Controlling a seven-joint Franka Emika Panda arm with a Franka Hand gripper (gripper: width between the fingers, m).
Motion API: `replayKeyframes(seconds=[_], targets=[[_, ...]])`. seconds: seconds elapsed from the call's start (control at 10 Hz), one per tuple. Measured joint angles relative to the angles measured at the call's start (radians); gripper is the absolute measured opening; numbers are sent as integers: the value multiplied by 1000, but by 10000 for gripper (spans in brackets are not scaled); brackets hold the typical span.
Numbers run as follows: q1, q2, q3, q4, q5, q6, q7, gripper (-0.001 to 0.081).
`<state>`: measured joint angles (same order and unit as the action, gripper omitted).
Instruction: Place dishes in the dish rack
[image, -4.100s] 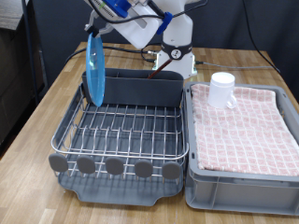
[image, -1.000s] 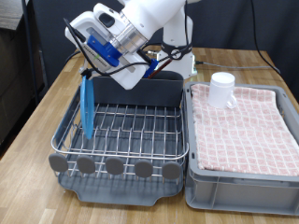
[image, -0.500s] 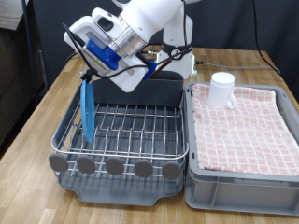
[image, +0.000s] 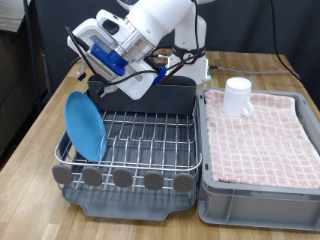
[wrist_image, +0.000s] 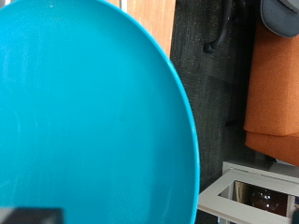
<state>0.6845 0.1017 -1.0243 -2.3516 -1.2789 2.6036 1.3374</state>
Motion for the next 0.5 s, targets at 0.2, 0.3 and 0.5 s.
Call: replayKeyframes(seconds=[0.2, 0.3, 0.5], targets=[[-4, -1, 4, 1, 177, 11, -147, 595], [-5, -7, 5, 5, 257, 11, -224, 749], [-5, -38, 8, 14, 453, -5, -407, 788]])
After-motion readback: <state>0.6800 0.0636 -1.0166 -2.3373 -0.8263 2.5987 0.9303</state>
